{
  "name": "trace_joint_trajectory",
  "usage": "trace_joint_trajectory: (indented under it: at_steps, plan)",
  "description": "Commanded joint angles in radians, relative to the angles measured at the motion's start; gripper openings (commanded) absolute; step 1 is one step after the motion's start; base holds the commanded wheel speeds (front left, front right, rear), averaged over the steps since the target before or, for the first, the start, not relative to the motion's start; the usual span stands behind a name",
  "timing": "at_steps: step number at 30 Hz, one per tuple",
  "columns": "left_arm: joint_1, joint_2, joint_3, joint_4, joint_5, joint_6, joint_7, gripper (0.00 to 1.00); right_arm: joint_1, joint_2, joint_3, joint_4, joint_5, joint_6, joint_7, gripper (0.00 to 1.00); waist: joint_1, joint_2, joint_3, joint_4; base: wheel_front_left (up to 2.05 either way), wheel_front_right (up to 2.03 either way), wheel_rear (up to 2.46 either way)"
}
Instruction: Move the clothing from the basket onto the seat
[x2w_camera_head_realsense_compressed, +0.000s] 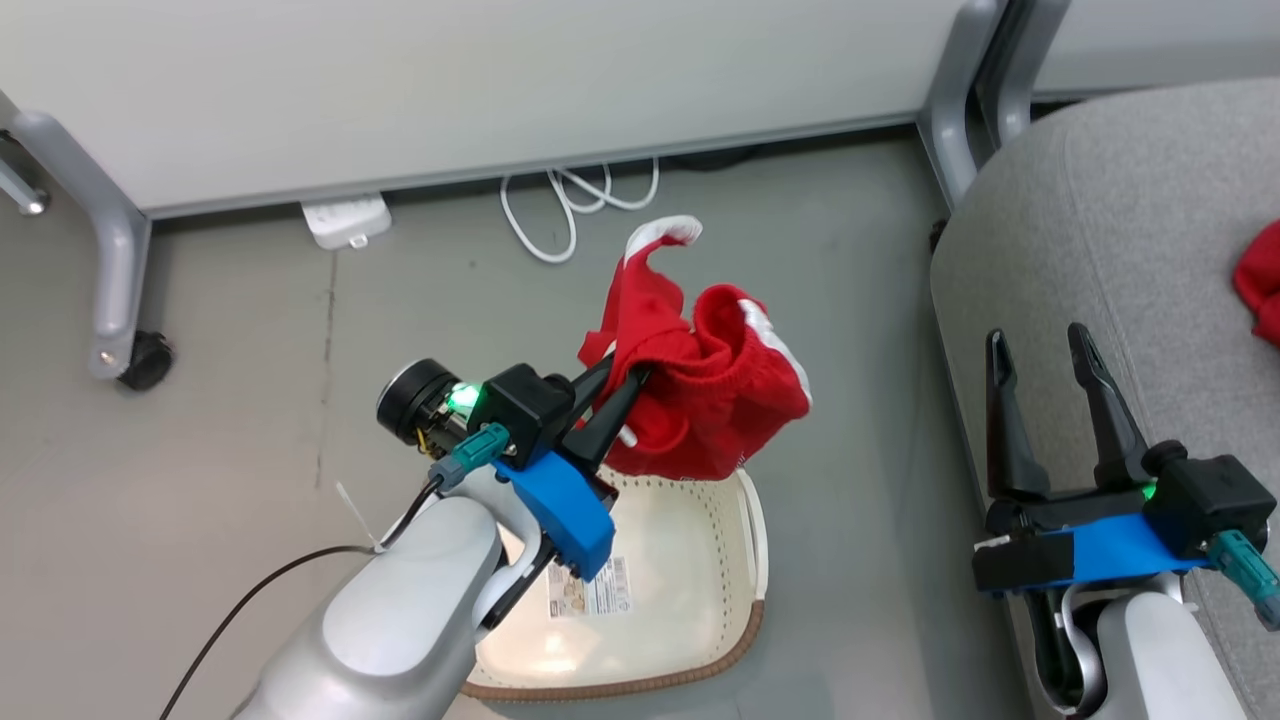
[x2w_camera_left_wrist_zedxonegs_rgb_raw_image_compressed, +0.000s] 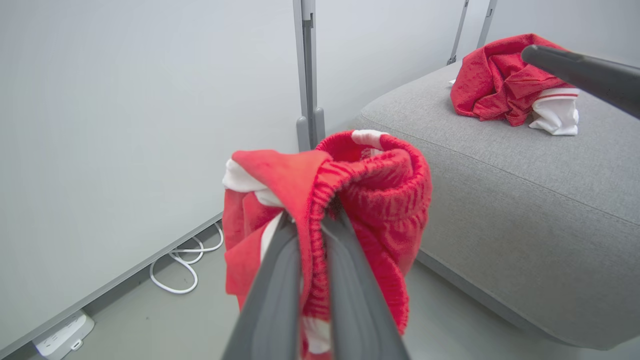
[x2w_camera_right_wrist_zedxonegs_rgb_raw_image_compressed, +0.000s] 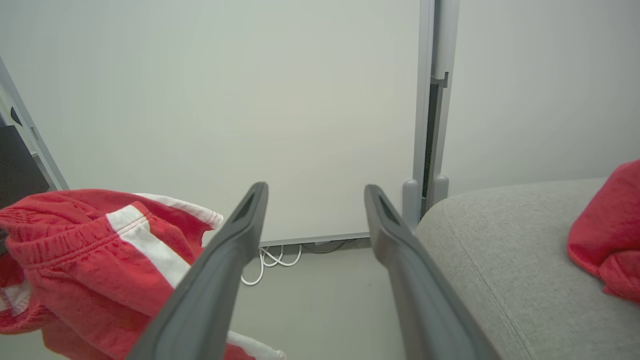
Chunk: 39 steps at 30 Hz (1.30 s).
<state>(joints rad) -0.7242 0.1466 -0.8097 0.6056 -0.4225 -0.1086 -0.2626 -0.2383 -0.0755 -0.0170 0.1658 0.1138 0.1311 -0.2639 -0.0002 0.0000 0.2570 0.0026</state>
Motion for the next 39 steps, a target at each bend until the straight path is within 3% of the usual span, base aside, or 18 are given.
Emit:
trace_joint_trajectory:
  at_steps: [1, 14, 28, 39]
  plan:
    - [0.004, -0.004, 0.02, -0.022, 0.015, -0.003, -0.003, 0.0, 0.024, 0.003, 0.001, 0.005, 0.003, -0.001, -0.001, 1.0, 0.0002, 0.0, -0.048, 0.018, 0.0, 0.0, 0.0]
    - [-0.043, -0.042, 0.065, -0.099, 0.053, -0.008, -0.003, 0.0, 0.084, 0.013, 0.0, 0.02, 0.009, -0.001, -0.001, 1.0, 0.0002, 0.0, -0.15, 0.03, 0.0, 0.0, 0.0]
    - [-0.05, -0.063, 0.062, -0.09, 0.047, -0.012, -0.003, 0.0, 0.123, 0.021, 0.01, 0.022, 0.018, -0.001, -0.001, 1.0, 0.0002, 0.0, -0.192, 0.034, 0.0, 0.0, 0.0]
    - [-0.034, -0.064, 0.075, -0.081, 0.053, -0.013, -0.003, 0.0, 0.15, -0.016, 0.104, 0.027, 0.036, -0.001, -0.001, 1.0, 0.0002, 0.0, -0.179, 0.04, 0.0, 0.0, 0.0]
